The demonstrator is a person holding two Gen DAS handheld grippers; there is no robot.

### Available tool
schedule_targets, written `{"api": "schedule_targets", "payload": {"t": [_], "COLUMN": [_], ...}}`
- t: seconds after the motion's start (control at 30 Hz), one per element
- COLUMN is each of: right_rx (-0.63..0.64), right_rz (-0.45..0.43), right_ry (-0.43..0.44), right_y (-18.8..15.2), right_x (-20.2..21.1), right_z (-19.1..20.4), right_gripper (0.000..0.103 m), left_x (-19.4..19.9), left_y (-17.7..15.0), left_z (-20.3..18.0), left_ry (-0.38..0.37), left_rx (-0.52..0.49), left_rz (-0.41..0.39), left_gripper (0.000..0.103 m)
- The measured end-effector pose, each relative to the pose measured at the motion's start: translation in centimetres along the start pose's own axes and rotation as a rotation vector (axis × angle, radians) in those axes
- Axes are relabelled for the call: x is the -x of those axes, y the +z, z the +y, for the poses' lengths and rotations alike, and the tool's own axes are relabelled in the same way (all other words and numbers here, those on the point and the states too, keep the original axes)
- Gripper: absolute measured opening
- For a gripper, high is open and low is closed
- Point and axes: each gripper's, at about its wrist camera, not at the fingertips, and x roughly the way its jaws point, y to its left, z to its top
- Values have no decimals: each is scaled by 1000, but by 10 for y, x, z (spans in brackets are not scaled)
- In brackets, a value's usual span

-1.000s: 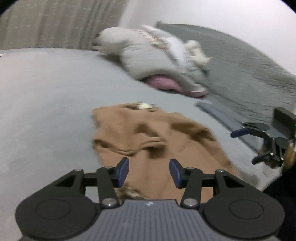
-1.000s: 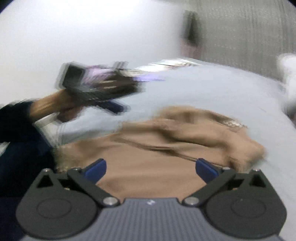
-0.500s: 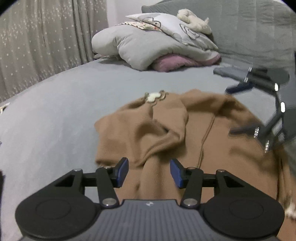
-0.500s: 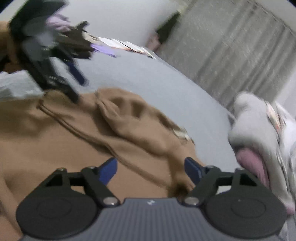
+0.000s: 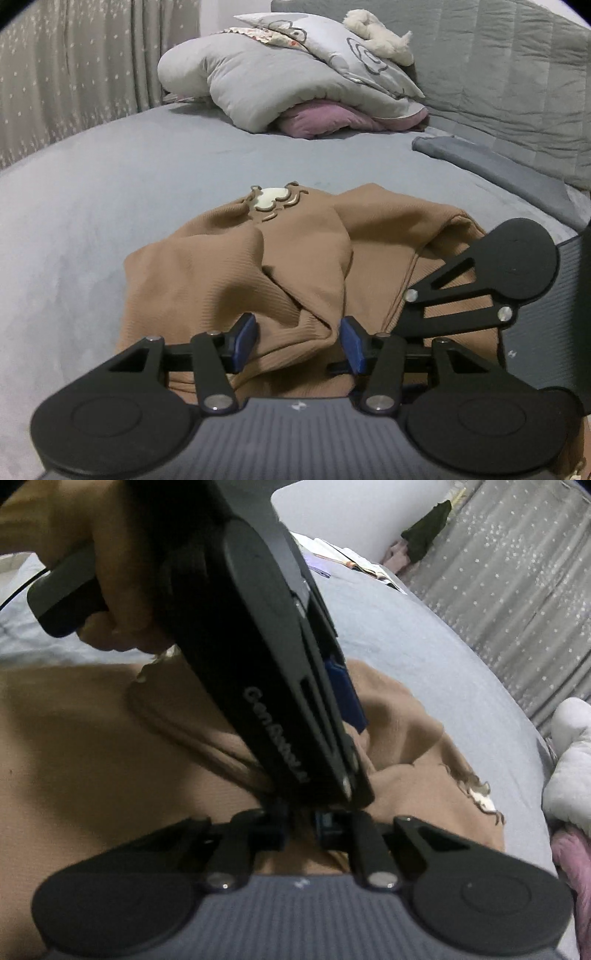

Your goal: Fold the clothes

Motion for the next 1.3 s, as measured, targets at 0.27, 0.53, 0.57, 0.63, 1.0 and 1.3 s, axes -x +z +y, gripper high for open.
{"api": "schedule_targets", "payload": {"t": [0.27,0.53,0.57,0.63,1.0,1.3], "right_rx": [-6,-29,-36,-54,-81,-123], "right_rz": [-5,-9,-11,-20,-42,-53], "right_ry": [-26,-26,-24,-19,-159,-115], "right_y": [-4,-10,-12,-14,-19,-21], "right_x": [13,0,0,-1,3,10], "right_z": [5,5,4,1,7,-1], "right_gripper": [10,13,13,15,95,95], "left_x": [-8,-19,-21,-22,-24,0], "left_y": [-2,-5,-5,-5,-1,7], "left_z": [-13,-12,-9,-5,-1,28], "left_ry": [76,168,177,186,152,124], "left_rx": [-60,-35,-12,9,69,258], "left_rz": [22,41,43,42,31,-60], "left_gripper": [56,80,84,87,41,21]}}
